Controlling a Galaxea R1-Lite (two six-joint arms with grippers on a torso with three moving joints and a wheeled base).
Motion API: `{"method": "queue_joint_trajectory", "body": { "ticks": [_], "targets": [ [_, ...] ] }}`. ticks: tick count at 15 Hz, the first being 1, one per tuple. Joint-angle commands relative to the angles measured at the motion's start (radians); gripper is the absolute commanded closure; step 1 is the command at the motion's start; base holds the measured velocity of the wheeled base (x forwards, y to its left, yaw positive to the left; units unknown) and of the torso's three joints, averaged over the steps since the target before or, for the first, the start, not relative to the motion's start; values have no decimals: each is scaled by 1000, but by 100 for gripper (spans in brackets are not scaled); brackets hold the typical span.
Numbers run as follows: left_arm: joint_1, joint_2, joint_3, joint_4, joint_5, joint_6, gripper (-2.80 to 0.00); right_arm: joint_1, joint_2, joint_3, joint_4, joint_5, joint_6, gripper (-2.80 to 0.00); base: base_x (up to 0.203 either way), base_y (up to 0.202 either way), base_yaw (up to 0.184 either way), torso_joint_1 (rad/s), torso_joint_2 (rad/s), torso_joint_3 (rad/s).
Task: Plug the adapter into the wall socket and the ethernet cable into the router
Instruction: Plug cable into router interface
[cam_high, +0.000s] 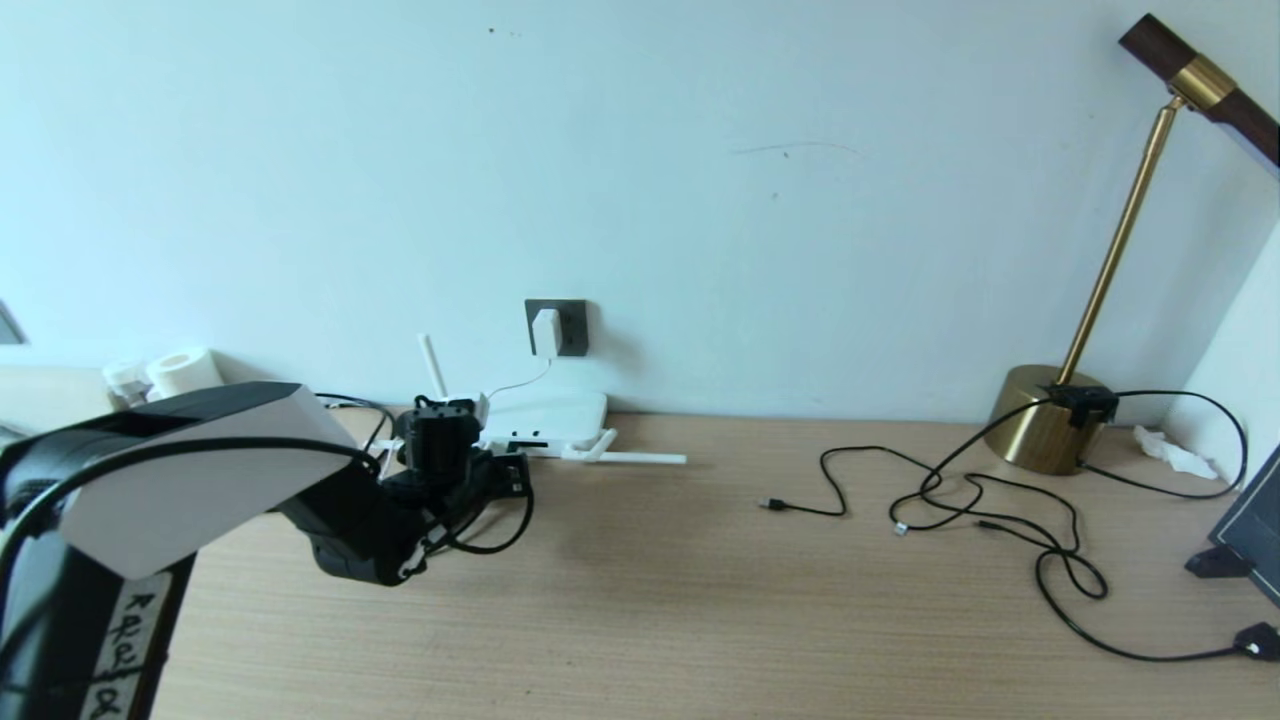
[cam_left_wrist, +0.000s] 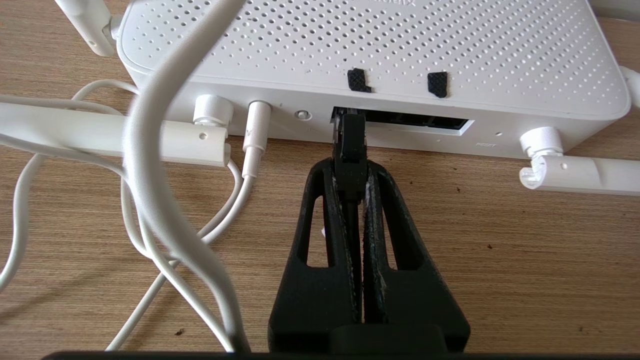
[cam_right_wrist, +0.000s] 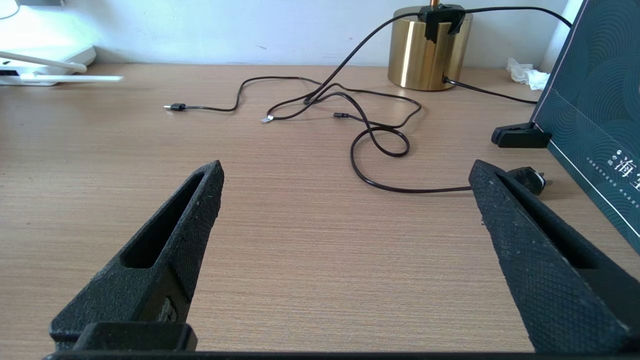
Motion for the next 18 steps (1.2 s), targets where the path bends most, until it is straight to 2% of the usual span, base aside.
{"method": "queue_joint_trajectory", "body": {
  "ticks": [1, 18],
  "targets": [
    [-2, -23, 10, -2, -1, 0, 0, 0, 0, 11, -1, 0, 0, -280, 0, 0, 0, 0, 0, 0],
    [5, 4, -2, 0, -1, 0, 0, 0, 0, 11, -1, 0, 0, -280, 0, 0, 0, 0, 0, 0]
  ]
}}
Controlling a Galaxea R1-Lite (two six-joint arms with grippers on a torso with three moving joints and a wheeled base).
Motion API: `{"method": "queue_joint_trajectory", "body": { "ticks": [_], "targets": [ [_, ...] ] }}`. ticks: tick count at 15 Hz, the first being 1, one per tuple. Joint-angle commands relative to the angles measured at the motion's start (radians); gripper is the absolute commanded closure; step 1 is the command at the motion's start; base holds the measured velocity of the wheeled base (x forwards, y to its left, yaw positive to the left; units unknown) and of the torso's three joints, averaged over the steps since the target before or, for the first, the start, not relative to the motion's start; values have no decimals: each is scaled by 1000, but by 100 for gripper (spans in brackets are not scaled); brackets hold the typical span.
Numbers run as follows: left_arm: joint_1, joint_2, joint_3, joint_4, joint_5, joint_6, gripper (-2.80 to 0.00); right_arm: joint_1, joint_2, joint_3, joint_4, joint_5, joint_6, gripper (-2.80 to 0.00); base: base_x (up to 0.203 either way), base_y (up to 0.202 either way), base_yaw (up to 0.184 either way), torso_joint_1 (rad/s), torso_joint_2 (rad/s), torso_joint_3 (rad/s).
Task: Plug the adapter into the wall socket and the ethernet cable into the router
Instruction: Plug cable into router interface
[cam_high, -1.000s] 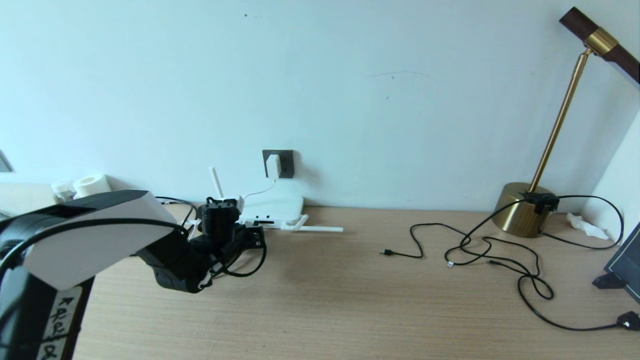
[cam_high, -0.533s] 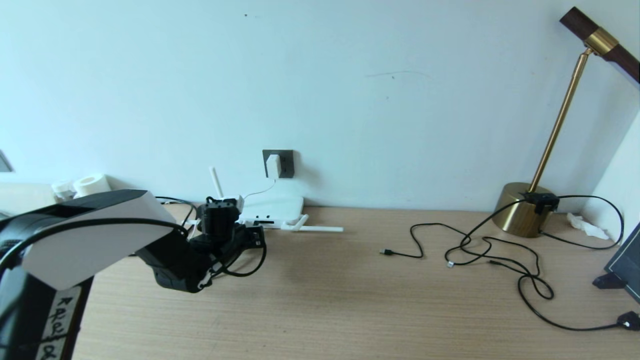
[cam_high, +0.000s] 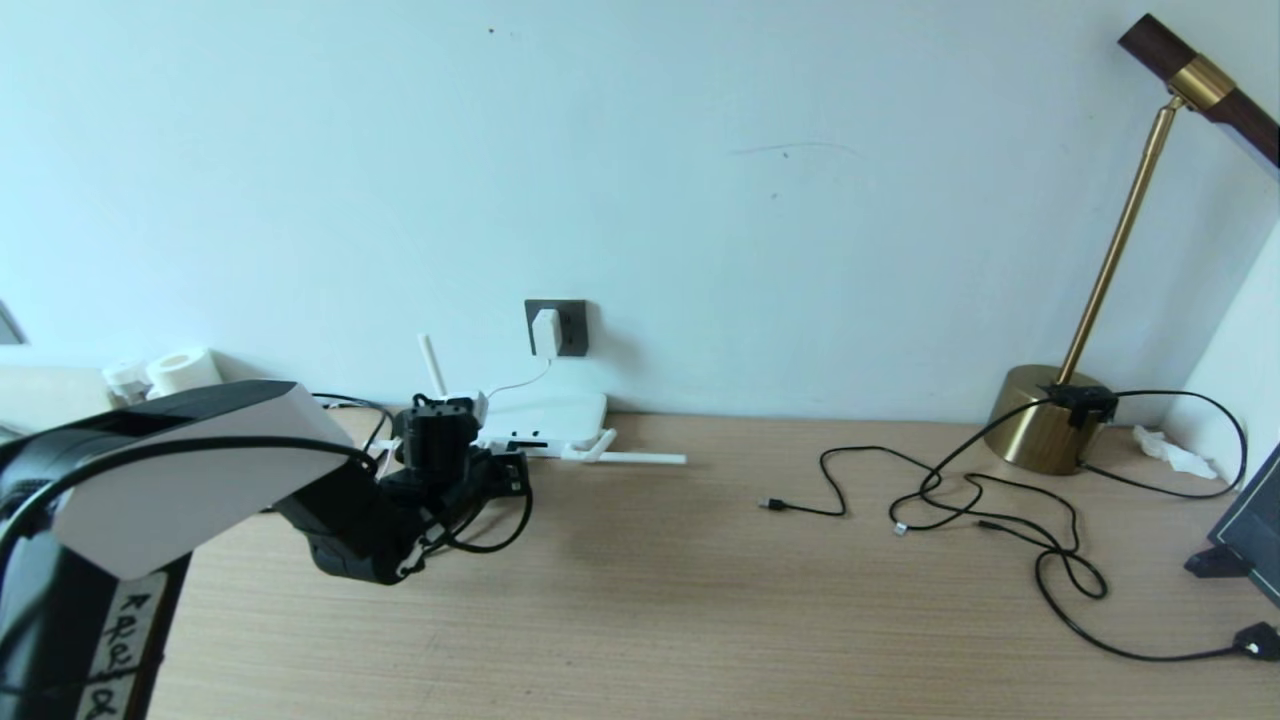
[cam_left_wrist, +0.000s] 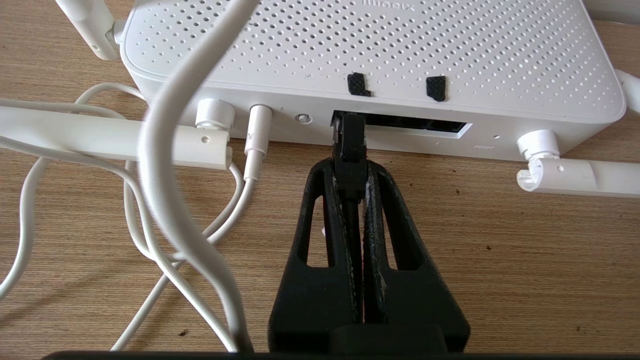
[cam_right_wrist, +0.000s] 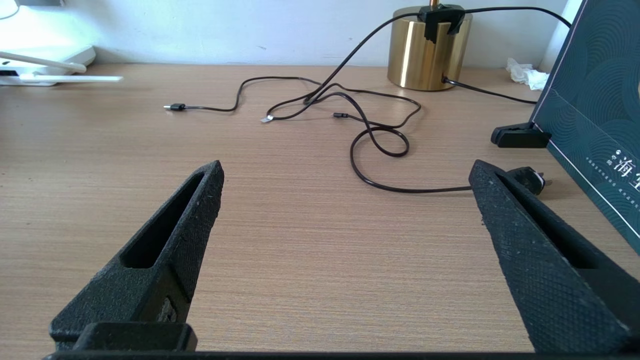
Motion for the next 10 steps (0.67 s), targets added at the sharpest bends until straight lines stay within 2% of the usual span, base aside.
{"method": "queue_joint_trajectory", "body": {
  "ticks": [1, 10],
  "targets": [
    [2, 8, -1, -5, 1, -1, 0, -1, 0, 11, -1, 0, 0, -280, 0, 0, 0, 0, 0, 0],
    [2, 2, -26, 17, 1, -1, 0, 0, 0, 11, -1, 0, 0, -280, 0, 0, 0, 0, 0, 0]
  ]
}}
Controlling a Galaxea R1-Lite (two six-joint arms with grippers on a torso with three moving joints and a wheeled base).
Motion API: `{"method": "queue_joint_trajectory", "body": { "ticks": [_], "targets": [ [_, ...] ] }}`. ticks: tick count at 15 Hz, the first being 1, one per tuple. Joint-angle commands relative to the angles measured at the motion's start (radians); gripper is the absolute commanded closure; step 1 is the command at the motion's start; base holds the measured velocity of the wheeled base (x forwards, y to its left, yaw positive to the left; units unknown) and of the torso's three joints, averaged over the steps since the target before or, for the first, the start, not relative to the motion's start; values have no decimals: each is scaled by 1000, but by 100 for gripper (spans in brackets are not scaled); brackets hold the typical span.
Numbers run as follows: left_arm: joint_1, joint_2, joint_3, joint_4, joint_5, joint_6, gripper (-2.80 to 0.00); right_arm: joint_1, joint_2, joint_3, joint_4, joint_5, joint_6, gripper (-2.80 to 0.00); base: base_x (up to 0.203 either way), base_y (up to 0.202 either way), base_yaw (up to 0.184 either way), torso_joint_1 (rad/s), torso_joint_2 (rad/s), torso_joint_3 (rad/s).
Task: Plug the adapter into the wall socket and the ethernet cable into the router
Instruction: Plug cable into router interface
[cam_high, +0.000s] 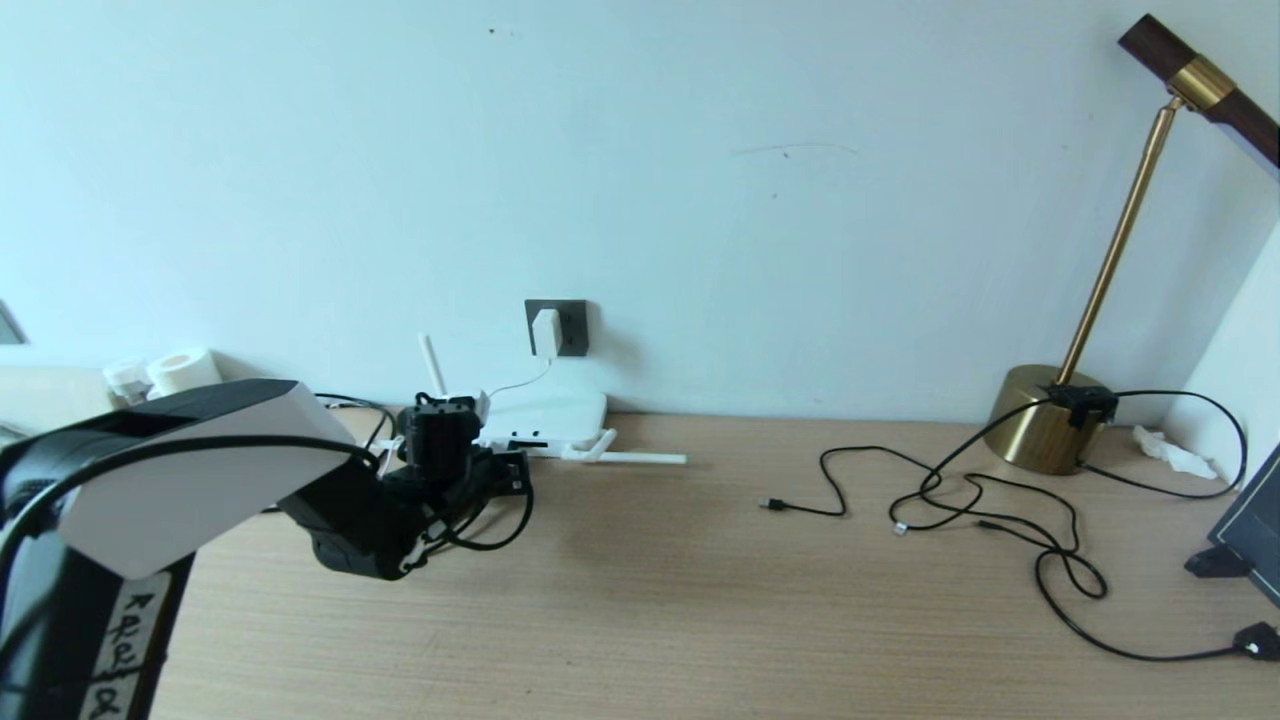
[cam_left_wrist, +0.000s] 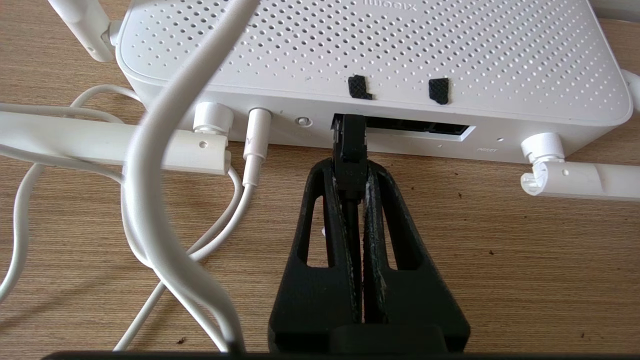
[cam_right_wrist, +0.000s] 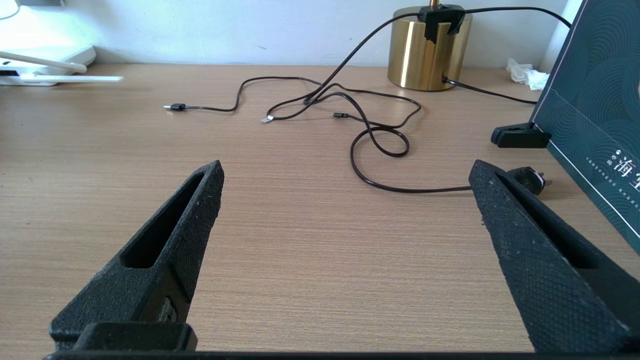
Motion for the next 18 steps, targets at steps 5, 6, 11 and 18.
{"method": "queue_joint_trajectory", "body": {
  "ticks": [5, 6, 11, 18],
  "targets": [
    [-1, -8, -3, -7, 1, -1, 0, 1, 0, 11, -1, 0, 0, -280, 0, 0, 0, 0, 0, 0],
    [-3, -9, -4, -6, 3, -1, 0, 1, 0, 11, -1, 0, 0, -280, 0, 0, 0, 0, 0, 0],
    [-5, -17, -7, 1, 3, -1, 0, 1, 0, 11, -1, 0, 0, -280, 0, 0, 0, 0, 0, 0],
    [-4, -3, -38, 26, 3, -1, 0, 1, 0, 11, -1, 0, 0, -280, 0, 0, 0, 0, 0, 0]
  ]
}}
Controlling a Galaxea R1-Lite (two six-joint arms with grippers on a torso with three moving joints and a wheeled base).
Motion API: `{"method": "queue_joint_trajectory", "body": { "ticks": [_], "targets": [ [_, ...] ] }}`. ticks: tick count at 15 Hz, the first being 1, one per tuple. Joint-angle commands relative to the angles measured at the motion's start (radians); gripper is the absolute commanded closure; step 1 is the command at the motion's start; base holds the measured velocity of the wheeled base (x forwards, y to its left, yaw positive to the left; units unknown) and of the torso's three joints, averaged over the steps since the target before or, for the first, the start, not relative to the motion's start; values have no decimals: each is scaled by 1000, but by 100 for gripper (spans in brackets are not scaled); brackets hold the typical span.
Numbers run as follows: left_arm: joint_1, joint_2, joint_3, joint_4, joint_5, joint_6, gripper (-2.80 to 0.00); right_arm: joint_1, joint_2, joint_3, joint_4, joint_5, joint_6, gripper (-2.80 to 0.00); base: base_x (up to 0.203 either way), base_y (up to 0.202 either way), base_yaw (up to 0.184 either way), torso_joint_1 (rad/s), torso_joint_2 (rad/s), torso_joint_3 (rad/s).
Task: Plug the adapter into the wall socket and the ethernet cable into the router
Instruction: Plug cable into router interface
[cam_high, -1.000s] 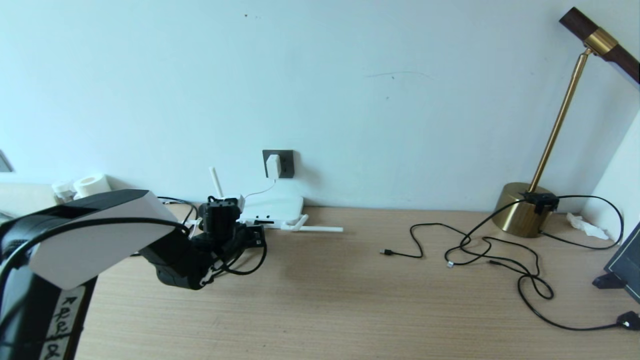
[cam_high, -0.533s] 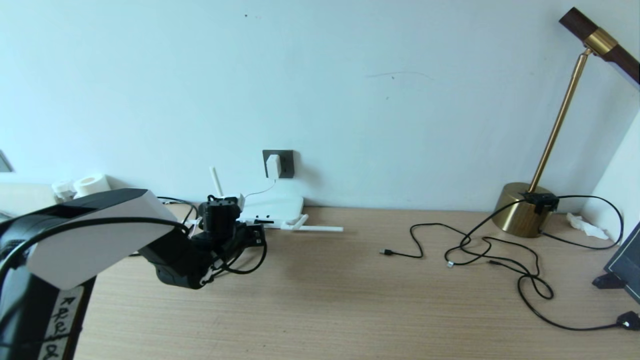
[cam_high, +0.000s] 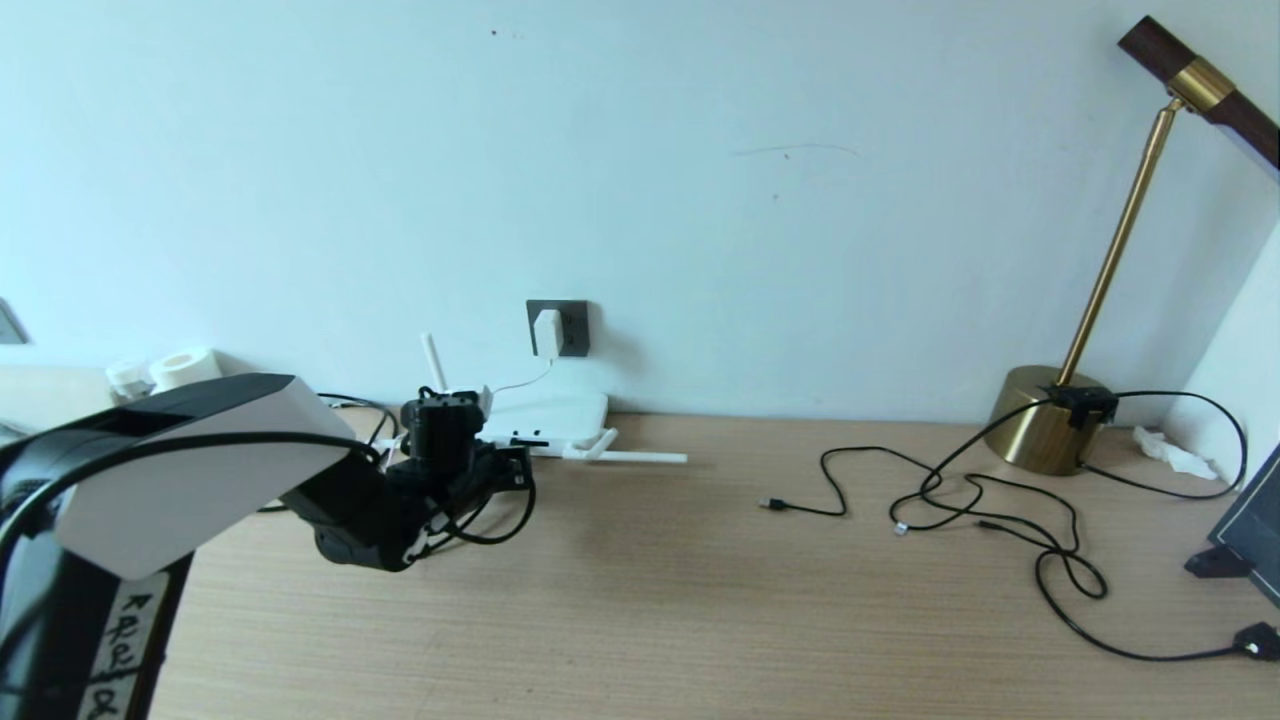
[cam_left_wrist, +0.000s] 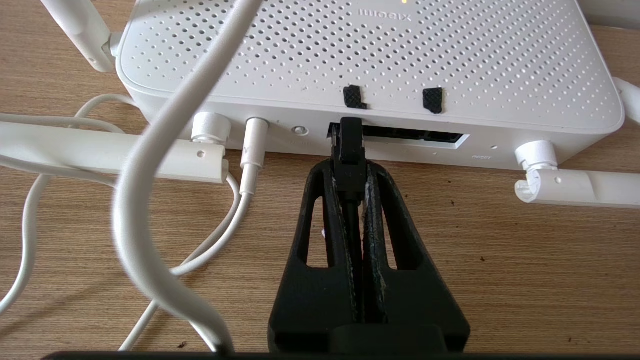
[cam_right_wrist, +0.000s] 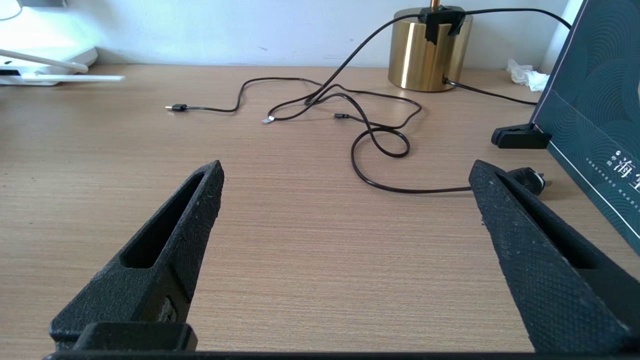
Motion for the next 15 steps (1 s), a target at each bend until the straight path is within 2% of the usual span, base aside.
{"method": "queue_joint_trajectory", "body": {
  "ticks": [1, 15],
  "targets": [
    [0, 5, -4, -8, 1, -1, 0, 1, 0, 11, -1, 0, 0, -280, 0, 0, 0, 0, 0, 0],
    [8, 16, -18, -7, 1, -1, 0, 1, 0, 11, -1, 0, 0, -280, 0, 0, 0, 0, 0, 0]
  ]
}}
